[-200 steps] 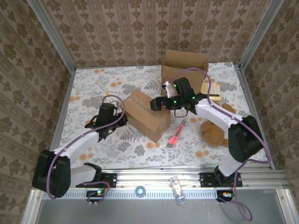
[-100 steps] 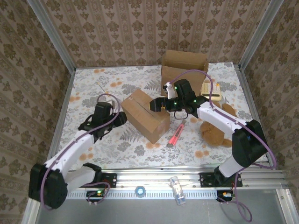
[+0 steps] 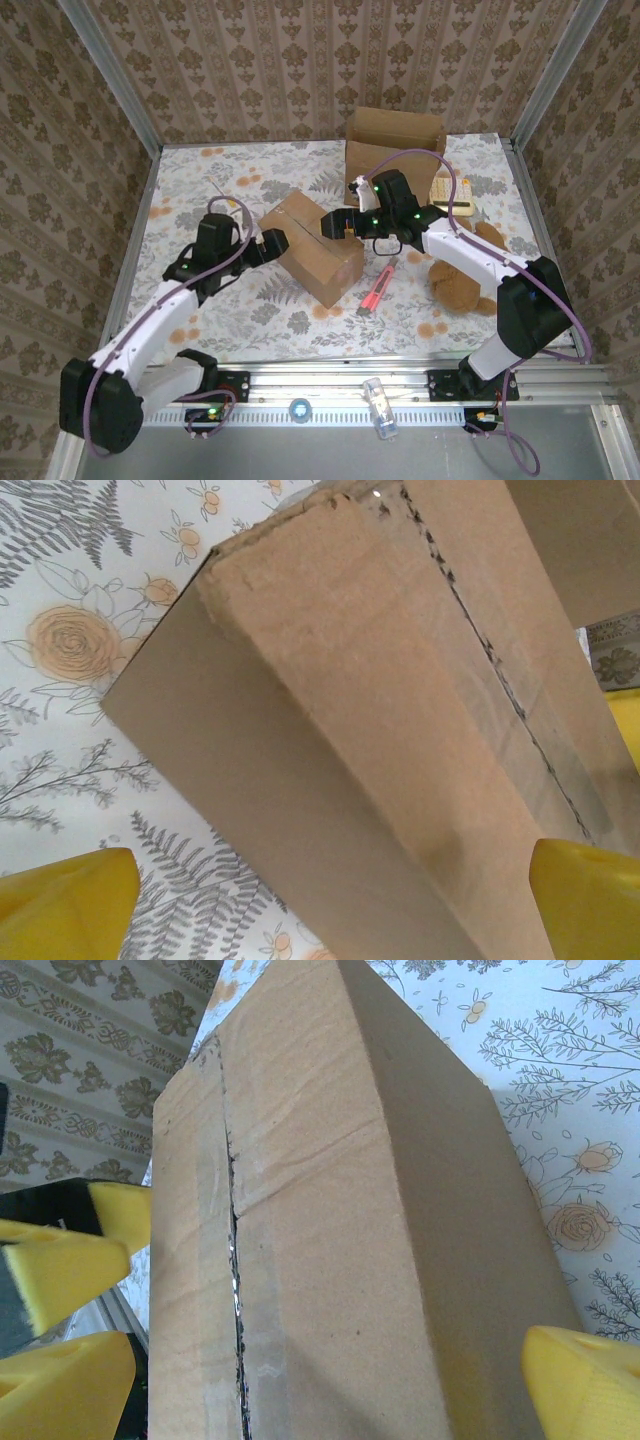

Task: Unpack the express box

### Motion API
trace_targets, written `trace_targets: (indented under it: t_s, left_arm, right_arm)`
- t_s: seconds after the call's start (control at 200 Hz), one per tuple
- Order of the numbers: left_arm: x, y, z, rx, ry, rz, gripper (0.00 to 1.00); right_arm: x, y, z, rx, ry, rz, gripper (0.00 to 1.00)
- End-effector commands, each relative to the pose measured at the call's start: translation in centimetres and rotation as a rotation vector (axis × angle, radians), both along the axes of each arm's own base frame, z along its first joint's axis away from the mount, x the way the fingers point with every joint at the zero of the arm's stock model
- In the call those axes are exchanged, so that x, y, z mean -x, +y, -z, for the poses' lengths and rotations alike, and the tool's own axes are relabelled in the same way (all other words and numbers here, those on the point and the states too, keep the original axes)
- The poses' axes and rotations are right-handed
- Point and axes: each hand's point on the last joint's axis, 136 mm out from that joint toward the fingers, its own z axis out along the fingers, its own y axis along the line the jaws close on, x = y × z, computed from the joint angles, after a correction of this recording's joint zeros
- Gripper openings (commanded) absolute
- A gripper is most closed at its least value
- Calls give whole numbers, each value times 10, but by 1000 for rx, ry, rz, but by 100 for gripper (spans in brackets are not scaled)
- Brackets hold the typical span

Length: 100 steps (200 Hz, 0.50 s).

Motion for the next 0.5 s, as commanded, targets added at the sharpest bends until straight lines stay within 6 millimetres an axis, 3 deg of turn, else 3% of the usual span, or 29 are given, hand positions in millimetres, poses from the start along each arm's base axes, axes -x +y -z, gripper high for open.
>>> trace_targets:
  t_s: [0.0, 0.25, 0.495]
  left_arm:
    - [-23, -9, -28, 89, -85, -16, 100]
    - [-42, 1, -14, 116, -82, -81, 100]
    - [-47, -5, 10, 136, -34, -59, 100]
  right_arm:
    - [2, -1, -8, -4, -12, 3, 100]
    - [4, -1, -4, 6, -6, -1, 100]
    - [3, -4, -1, 35, -8, 1, 100]
